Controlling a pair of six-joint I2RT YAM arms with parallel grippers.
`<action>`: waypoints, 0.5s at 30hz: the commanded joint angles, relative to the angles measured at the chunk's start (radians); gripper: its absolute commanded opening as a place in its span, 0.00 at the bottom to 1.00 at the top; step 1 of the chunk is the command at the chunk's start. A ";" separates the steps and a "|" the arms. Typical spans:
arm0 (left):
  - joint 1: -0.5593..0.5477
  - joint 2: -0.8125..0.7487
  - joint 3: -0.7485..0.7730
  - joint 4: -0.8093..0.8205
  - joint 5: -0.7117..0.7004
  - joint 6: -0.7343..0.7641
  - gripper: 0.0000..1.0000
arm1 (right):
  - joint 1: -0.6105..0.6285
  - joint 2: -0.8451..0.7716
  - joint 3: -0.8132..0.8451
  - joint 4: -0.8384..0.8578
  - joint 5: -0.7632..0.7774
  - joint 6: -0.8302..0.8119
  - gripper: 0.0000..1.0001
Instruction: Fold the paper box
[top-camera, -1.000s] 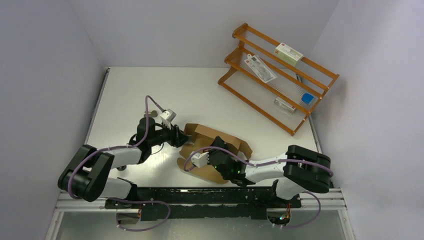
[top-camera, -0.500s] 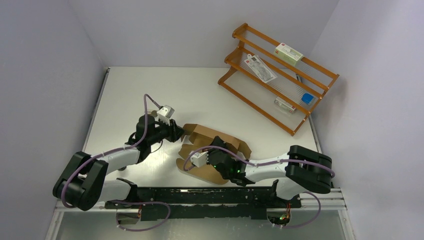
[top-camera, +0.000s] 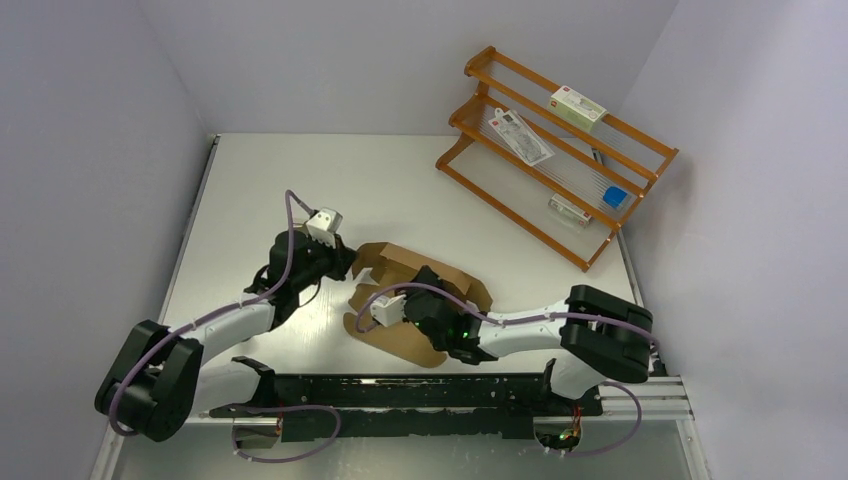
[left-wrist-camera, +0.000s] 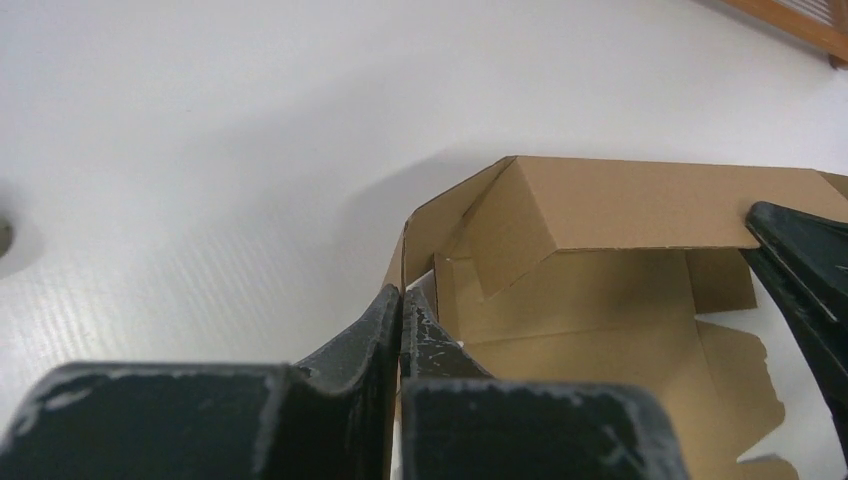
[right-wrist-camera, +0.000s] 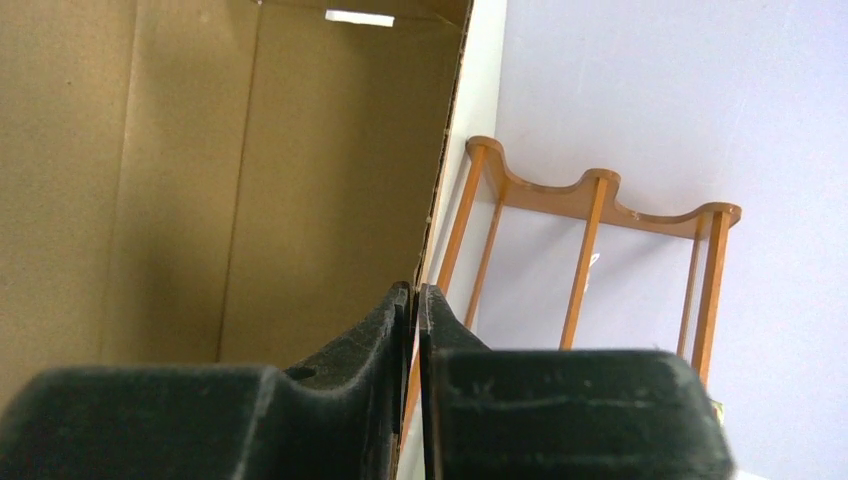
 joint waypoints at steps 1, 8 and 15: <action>-0.007 -0.049 0.034 -0.033 -0.107 0.018 0.05 | -0.002 -0.031 0.064 -0.127 -0.022 0.101 0.16; -0.003 -0.050 0.057 -0.063 -0.162 0.046 0.05 | -0.002 -0.155 0.127 -0.377 -0.017 0.240 0.35; 0.006 -0.039 0.052 -0.030 -0.144 0.057 0.05 | -0.002 -0.279 0.109 -0.448 -0.005 0.301 0.46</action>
